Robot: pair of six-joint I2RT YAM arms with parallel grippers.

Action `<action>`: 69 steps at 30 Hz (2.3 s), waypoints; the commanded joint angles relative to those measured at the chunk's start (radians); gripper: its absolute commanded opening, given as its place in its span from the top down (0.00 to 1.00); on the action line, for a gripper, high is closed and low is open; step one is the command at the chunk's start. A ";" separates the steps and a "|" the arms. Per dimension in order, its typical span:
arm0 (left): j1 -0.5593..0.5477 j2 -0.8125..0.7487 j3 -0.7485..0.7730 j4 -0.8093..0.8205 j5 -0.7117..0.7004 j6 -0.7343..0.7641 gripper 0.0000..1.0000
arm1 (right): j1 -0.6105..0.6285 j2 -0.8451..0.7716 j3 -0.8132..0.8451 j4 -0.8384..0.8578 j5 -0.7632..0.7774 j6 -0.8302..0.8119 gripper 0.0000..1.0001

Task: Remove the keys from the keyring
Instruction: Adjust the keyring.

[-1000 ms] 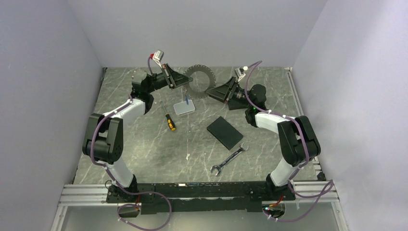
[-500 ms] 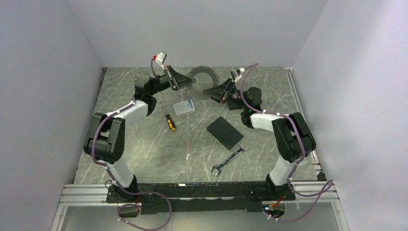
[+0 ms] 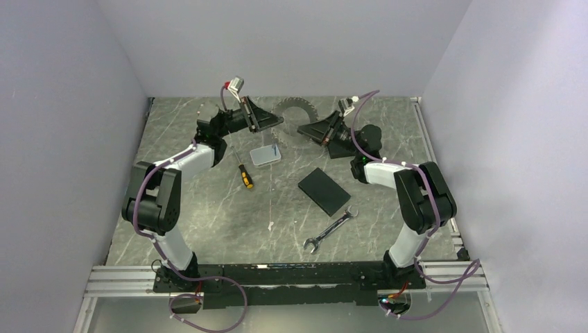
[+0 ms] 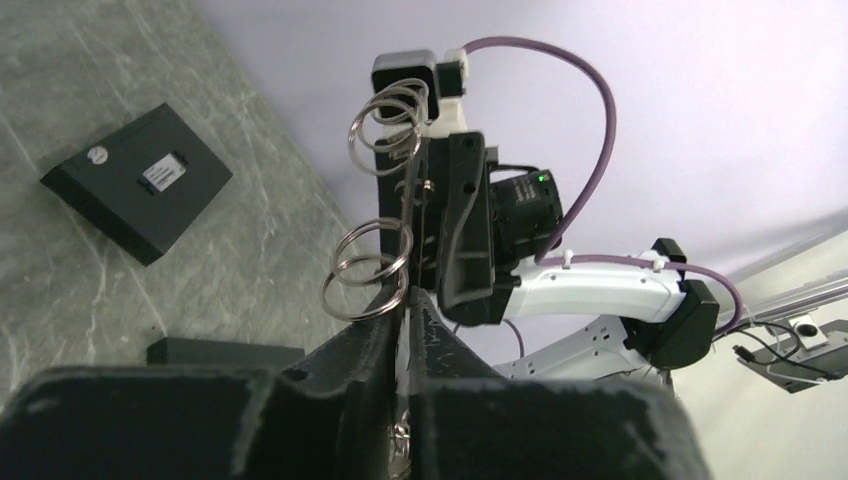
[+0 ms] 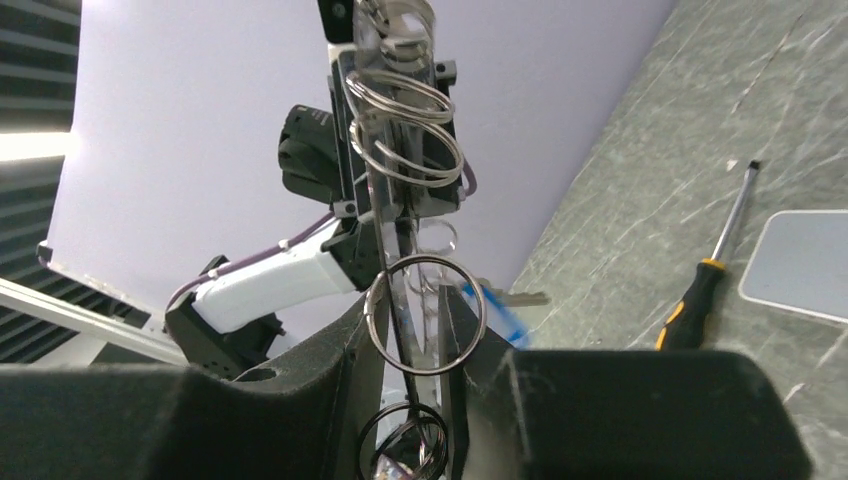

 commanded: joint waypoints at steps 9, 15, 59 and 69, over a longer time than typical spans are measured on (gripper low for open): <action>0.038 -0.054 0.061 -0.214 0.094 0.228 0.67 | -0.070 -0.078 0.008 0.062 -0.024 -0.060 1.00; 0.058 -0.093 -0.003 -0.234 0.112 0.275 0.45 | -0.085 -0.081 -0.015 0.048 0.017 -0.020 1.00; 0.013 0.000 -0.018 0.121 0.212 0.030 1.00 | -0.050 -0.042 0.030 0.014 -0.160 -0.077 0.32; 0.017 -0.006 0.000 0.061 0.234 0.071 1.00 | -0.051 -0.113 0.037 -0.252 -0.197 -0.289 0.38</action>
